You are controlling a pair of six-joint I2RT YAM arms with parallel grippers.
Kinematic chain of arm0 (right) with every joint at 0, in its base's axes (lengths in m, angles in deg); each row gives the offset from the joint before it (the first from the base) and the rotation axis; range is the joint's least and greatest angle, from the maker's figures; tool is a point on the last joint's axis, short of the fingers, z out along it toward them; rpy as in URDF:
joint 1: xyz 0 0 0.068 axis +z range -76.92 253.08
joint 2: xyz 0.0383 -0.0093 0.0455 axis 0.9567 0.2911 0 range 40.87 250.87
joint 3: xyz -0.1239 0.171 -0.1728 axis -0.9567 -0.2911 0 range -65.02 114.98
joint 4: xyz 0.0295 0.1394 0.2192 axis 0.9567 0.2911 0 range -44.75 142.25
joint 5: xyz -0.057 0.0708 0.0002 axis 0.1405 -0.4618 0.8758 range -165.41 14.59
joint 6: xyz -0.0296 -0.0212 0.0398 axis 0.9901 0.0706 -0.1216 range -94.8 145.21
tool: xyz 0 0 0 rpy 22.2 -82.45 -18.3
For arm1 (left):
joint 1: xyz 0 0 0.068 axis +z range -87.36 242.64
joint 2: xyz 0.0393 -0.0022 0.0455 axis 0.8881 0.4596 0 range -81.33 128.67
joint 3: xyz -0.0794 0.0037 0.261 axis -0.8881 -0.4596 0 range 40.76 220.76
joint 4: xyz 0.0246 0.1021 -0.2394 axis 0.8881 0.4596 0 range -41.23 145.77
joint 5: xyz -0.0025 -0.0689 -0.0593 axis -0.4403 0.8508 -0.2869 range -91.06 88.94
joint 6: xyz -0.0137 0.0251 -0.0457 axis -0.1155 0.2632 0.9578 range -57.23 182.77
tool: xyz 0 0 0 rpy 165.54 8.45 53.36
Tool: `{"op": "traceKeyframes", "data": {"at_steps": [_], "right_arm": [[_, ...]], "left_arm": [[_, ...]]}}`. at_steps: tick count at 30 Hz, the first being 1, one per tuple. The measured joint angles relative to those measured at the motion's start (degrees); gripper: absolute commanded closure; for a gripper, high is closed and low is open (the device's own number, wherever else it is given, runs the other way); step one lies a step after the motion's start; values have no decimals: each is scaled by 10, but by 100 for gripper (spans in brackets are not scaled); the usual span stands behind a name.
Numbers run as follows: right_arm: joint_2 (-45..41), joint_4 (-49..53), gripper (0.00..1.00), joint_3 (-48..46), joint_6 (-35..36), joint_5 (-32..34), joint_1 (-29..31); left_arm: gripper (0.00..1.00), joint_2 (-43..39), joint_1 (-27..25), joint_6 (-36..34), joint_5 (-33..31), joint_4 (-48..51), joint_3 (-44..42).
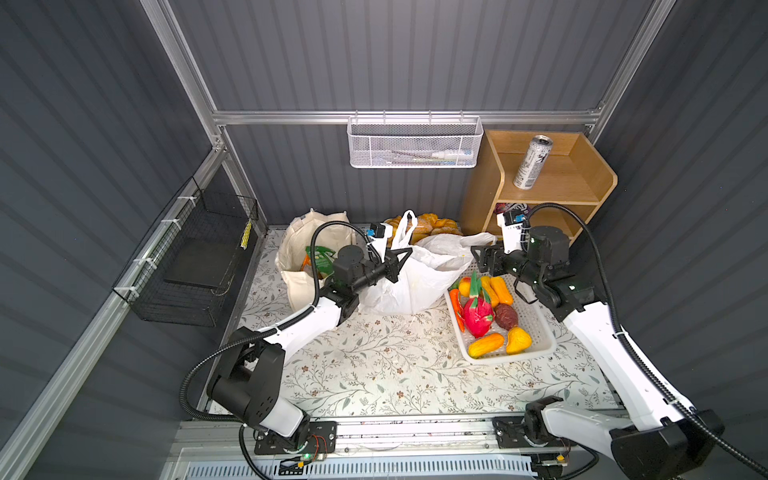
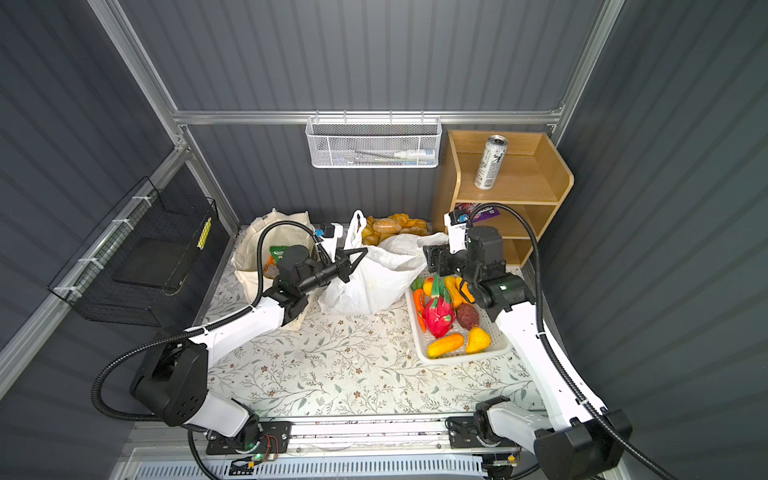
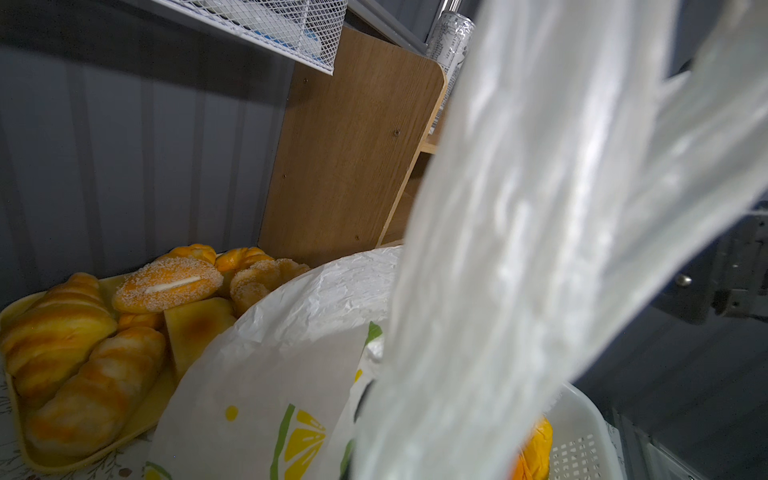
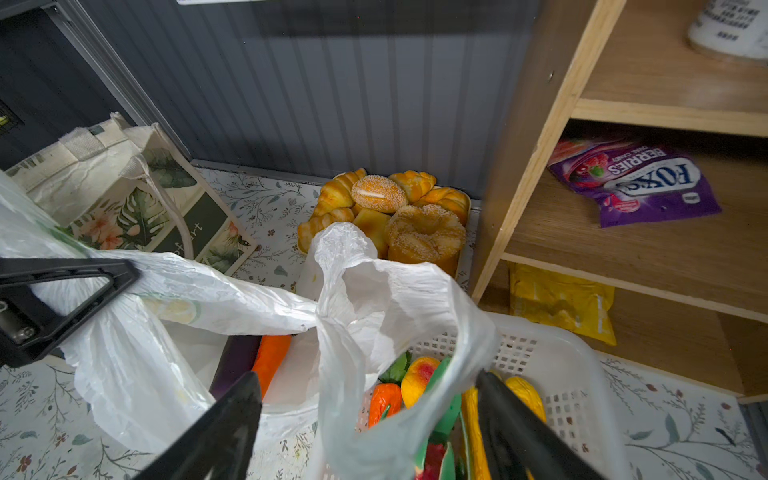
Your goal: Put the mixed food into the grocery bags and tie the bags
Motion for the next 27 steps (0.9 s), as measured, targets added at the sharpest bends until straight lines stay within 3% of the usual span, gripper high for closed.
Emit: {"op": "traceKeyframes", "data": {"at_steps": [6, 10, 19, 26, 27], "right_arm": [[0, -38, 81, -27, -3, -28, -12], [-2, -53, 100, -22, -10, -54, -12], [-11, 64, 100, 110, -41, -94, -2], [-36, 189, 100, 199, -42, -80, 78], [-35, 199, 100, 203, -42, -76, 87]], "left_arm": [[100, 0, 0, 2, 9, 0, 4], [100, 0, 0, 2, 14, 7, 8], [100, -12, 1, -10, 21, 68, 33], [100, -17, 8, -19, 39, 108, 68], [88, -17, 8, -19, 38, 116, 73]]}}
